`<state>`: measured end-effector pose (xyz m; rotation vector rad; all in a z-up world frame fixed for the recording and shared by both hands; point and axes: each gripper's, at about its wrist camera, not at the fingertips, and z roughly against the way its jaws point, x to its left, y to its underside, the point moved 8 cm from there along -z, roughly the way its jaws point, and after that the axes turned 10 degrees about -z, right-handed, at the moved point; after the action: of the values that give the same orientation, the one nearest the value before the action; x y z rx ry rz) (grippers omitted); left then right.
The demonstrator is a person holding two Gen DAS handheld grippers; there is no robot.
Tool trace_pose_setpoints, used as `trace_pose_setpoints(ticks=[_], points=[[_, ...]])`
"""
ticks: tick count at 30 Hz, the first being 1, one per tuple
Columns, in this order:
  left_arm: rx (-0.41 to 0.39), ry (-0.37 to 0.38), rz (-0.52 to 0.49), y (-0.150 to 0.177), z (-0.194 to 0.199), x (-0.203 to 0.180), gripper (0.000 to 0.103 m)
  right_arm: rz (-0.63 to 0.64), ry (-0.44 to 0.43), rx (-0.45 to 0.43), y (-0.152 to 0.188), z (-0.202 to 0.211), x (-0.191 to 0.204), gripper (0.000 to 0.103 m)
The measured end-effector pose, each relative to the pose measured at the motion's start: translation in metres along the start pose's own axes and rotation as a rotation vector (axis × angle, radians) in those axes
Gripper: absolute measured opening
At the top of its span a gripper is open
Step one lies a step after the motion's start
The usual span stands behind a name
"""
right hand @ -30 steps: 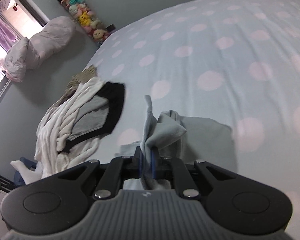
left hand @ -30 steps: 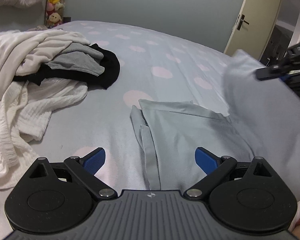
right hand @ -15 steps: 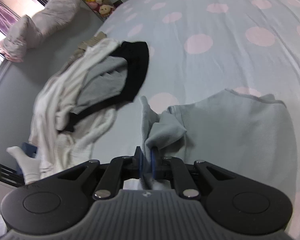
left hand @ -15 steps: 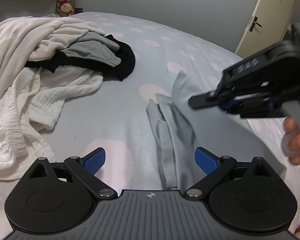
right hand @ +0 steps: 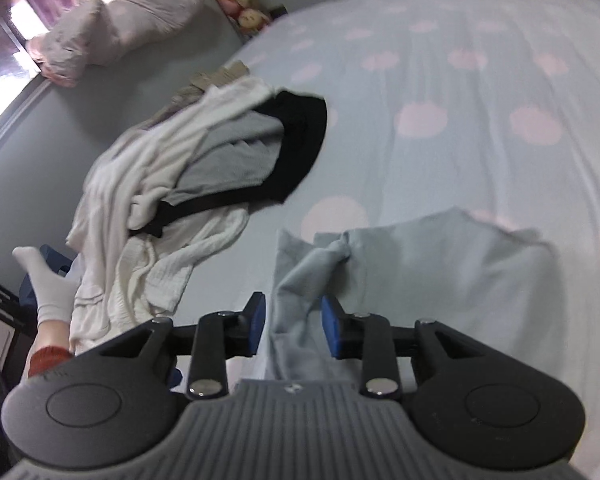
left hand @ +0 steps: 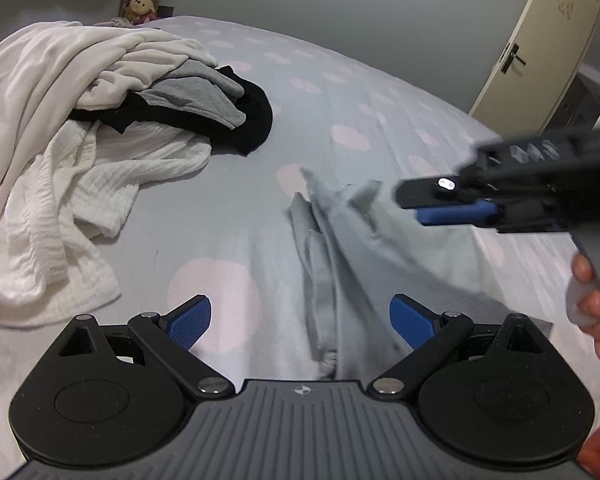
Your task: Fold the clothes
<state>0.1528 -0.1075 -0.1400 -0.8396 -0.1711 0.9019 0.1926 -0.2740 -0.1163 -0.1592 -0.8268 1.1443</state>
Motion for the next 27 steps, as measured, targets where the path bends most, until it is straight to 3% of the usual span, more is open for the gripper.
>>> trace_pose_setpoints(ticks=[5, 9, 12, 15, 20, 21, 22, 24, 27], points=[[-0.008, 0.011, 0.051, 0.004, 0.021, -0.005, 0.098, 0.046, 0.002, -0.059, 0.026, 0.048, -0.022, 0.045], [0.010, 0.010, 0.094, 0.014, 0.033, -0.008, 0.098, 0.027, -0.011, -0.080, 0.055, 0.073, -0.043, 0.061], [0.026, 0.011, 0.145, 0.026, 0.040, -0.005, 0.098, 0.003, -0.036, -0.085, 0.077, 0.086, -0.056, 0.063], [0.032, 0.018, 0.198, 0.034, 0.047, -0.001, 0.095, -0.002, -0.069, -0.078, 0.094, 0.089, -0.058, 0.052], [0.024, 0.063, 0.236, 0.036, 0.055, -0.007, 0.095, 0.027, -0.137, -0.045, 0.109, 0.078, -0.044, 0.050], [0.026, 0.074, 0.239, 0.036, 0.055, -0.009, 0.095, 0.033, -0.151, -0.038, 0.113, 0.075, -0.041, 0.045], [0.029, 0.082, 0.247, 0.036, 0.054, -0.010, 0.095, 0.039, -0.165, -0.032, 0.116, 0.073, -0.038, 0.031], [0.035, 0.093, 0.272, 0.038, 0.052, -0.010, 0.095, 0.050, -0.192, -0.018, 0.122, 0.069, -0.032, 0.017], [0.045, 0.109, 0.309, 0.040, 0.048, -0.009, 0.095, 0.096, -0.209, 0.007, 0.132, 0.060, -0.021, 0.014]])
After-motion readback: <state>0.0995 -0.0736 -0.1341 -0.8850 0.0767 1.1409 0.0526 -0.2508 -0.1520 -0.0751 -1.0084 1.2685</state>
